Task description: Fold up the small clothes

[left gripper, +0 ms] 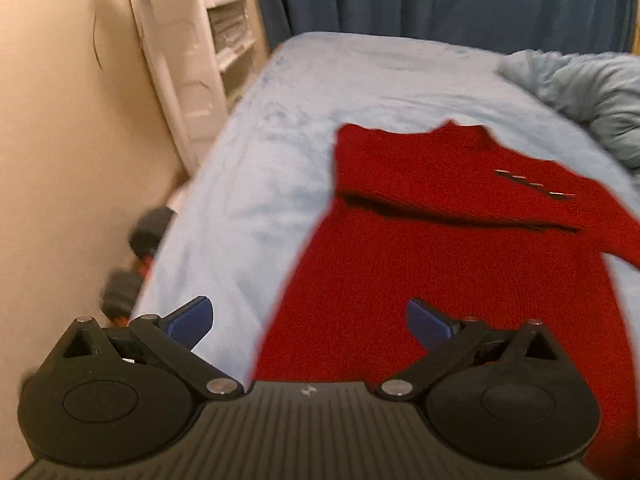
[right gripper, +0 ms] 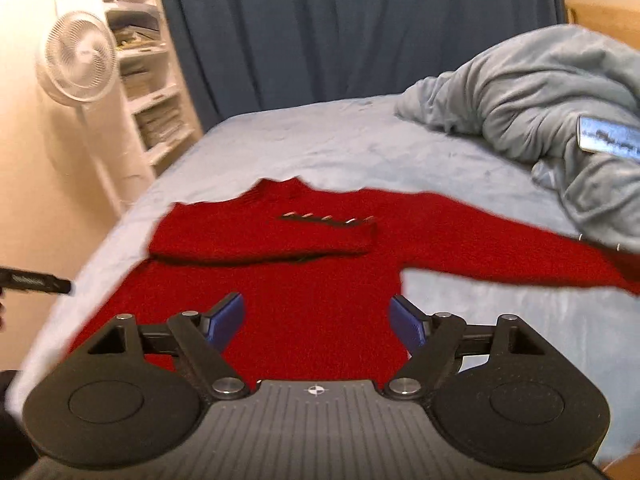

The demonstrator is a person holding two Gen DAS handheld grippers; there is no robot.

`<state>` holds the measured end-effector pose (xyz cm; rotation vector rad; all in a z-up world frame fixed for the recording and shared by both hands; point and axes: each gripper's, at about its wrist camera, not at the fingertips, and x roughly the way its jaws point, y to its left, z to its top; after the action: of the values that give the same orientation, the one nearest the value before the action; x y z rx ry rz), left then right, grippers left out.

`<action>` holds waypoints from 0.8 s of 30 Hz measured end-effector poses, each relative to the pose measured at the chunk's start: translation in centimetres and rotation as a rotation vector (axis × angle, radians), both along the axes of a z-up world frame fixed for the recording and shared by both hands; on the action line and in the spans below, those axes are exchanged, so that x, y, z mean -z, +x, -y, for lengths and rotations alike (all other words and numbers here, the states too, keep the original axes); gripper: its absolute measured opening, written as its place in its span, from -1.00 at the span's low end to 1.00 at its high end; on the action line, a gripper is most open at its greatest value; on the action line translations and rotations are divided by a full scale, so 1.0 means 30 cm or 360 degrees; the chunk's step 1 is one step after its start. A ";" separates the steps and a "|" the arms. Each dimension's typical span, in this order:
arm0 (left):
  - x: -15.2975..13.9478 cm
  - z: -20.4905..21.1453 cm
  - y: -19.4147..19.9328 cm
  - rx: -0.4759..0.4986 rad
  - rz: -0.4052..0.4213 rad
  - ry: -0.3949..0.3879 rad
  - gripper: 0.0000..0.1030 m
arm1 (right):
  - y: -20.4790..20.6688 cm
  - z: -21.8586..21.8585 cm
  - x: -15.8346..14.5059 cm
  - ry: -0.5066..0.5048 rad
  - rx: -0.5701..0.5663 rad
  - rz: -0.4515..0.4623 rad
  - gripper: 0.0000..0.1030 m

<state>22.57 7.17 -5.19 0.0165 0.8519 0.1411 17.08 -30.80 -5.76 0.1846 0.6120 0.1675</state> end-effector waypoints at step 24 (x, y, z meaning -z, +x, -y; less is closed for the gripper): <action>-0.277 0.275 -0.511 0.0210 0.0325 -0.0059 0.99 | -0.430 -0.016 -0.197 0.0067 -0.0020 0.0226 0.61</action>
<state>7.26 -1.07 3.11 0.0232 0.6470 0.0029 4.19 -30.31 0.15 0.2080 0.4685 0.2037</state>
